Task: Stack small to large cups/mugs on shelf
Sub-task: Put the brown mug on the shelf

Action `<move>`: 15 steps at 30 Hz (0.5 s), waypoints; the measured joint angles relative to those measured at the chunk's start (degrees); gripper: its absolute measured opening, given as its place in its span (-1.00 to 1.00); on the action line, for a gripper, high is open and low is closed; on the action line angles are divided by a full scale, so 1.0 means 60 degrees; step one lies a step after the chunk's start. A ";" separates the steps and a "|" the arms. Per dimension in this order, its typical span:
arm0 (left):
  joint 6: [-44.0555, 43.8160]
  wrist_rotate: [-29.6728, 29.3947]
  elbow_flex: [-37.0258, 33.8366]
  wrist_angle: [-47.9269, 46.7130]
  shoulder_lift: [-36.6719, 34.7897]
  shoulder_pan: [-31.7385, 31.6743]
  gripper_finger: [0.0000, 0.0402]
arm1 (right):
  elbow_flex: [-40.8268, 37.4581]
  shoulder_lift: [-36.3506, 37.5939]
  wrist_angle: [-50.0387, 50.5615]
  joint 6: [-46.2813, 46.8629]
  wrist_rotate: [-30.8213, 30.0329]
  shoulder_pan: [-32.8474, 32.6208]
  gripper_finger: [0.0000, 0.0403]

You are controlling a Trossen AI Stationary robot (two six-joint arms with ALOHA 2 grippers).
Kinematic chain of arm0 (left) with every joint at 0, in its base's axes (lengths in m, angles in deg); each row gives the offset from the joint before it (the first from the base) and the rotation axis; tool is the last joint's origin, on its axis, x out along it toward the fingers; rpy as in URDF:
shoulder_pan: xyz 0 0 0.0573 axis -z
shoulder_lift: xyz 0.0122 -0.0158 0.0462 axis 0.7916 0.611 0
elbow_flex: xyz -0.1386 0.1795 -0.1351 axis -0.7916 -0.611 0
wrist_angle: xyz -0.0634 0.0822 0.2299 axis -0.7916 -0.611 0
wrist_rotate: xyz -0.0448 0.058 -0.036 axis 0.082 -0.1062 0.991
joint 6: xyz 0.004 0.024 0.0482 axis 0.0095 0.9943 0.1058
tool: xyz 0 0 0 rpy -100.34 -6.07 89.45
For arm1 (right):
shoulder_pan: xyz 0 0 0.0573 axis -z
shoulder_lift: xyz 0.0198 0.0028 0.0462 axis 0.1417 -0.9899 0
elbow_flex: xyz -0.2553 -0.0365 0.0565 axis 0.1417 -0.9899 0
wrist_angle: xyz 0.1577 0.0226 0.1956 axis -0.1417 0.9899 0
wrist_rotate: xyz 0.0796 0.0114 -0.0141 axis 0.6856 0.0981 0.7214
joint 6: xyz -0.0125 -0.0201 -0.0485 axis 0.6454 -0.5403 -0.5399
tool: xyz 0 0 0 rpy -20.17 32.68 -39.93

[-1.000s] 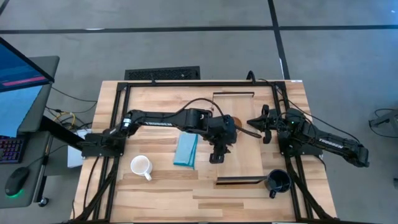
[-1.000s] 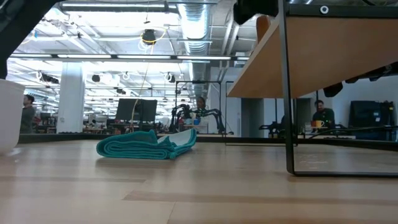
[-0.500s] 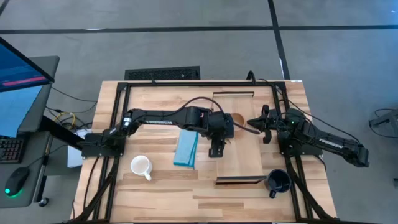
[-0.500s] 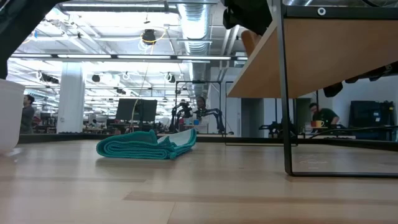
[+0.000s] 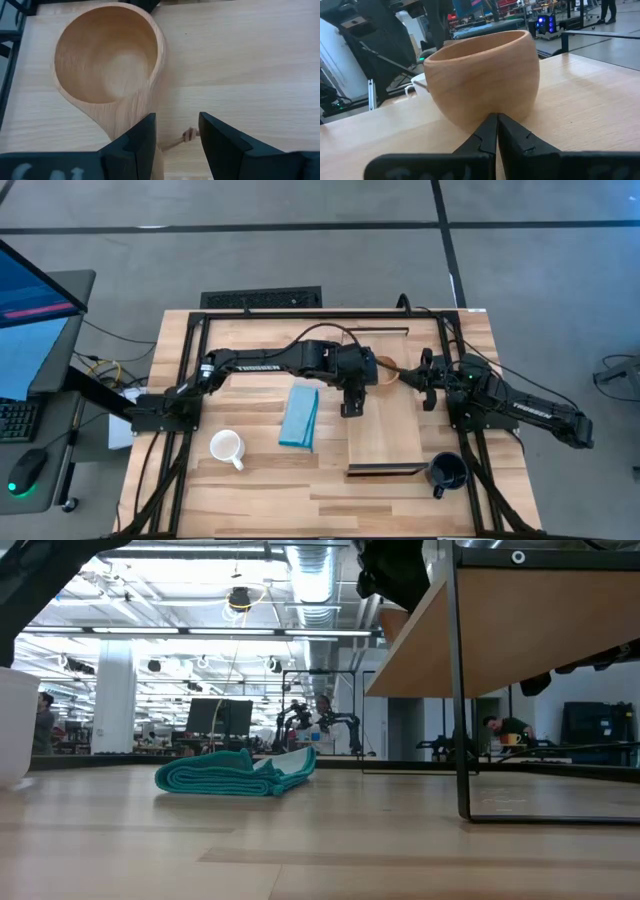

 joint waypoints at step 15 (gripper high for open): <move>0.0437 0.0173 0.0000 0.0351 0.0000 -0.0183 -0.30 | -0.0010 -0.0007 -0.0367 0.0007 -0.0084 -0.0004 -0.81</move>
